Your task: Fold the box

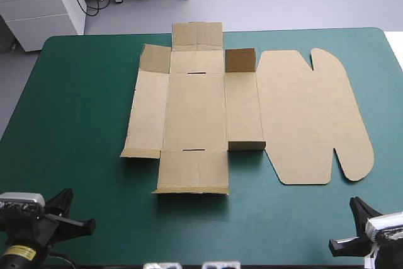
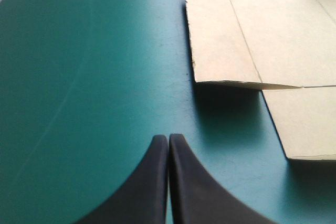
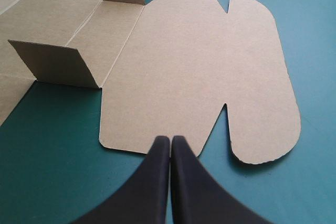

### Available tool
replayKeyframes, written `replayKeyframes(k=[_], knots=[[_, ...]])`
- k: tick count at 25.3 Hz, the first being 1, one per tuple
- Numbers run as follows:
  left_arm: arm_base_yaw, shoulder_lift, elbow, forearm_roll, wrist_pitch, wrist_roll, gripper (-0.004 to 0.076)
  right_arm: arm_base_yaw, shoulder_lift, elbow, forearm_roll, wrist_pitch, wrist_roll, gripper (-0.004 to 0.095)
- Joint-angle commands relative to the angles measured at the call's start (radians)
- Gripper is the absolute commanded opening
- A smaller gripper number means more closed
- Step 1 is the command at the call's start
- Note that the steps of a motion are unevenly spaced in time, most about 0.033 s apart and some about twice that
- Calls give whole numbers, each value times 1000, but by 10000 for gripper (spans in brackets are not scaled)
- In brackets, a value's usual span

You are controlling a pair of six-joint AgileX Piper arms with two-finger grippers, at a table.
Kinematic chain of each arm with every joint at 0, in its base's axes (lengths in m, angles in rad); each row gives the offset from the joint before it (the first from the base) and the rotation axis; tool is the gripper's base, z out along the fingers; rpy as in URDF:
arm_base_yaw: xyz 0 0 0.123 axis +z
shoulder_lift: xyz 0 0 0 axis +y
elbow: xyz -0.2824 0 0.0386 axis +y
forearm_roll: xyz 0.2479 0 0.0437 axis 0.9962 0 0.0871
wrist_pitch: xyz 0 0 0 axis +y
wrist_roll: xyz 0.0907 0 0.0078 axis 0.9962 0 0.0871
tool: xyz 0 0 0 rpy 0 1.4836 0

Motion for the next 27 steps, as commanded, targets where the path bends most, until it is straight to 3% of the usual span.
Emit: replayKeyframes(k=[1, 10, 21, 27], knots=[[-3, 142, -82, -53, -93, 18, -8, 3, 25, -31, 1, -75, -7, 0], [-3, 607, -294, -85, -85, 38, -8, 3, 25, -31, 1, -75, -7, 0], [5, 990, -509, -184, 67, 191, -6, 3, 25, -31, 1, -75, -7, 0], [255, 1245, -576, -633, 232, 423, 17, 3, 25, -31, 1, -75, -7, 0]])
